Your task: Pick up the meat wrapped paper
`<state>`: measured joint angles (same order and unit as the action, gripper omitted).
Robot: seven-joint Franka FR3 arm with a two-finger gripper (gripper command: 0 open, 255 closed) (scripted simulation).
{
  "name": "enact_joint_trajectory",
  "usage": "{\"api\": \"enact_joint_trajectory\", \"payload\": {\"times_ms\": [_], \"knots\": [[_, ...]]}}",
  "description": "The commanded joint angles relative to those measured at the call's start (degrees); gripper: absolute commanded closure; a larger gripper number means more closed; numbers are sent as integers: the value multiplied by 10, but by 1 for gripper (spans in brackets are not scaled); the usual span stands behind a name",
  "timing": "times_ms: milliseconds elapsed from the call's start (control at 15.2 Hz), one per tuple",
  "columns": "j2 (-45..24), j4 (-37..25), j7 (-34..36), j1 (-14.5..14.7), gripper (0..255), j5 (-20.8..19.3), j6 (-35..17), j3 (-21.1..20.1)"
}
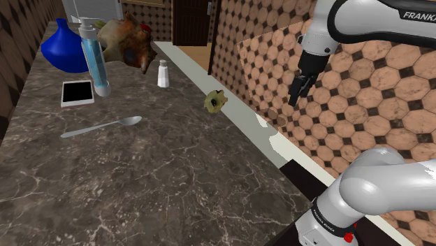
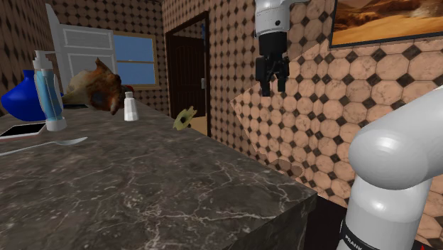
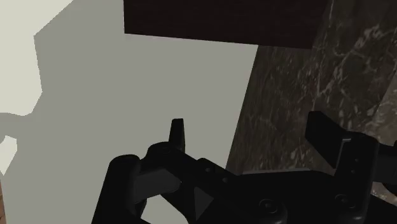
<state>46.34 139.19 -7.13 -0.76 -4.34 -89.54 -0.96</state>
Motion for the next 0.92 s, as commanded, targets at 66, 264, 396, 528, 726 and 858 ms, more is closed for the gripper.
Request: {"api": "enact_joint_trajectory", "payload": {"times_ms": [66, 264, 396, 528, 726, 858], "knots": [[-15, -2, 4, 3, 0, 18, -15, 5], [-62, -11, 14, 14, 0, 72, -60, 20], [-95, -19, 16, 23, 0, 110, -89, 30], [-127, -29, 14, 33, 0, 150, -116, 40], [-177, -48, 6, 49, 0, 212, -154, 55], [-211, -63, -3, 61, 0, 256, -176, 66]]}}
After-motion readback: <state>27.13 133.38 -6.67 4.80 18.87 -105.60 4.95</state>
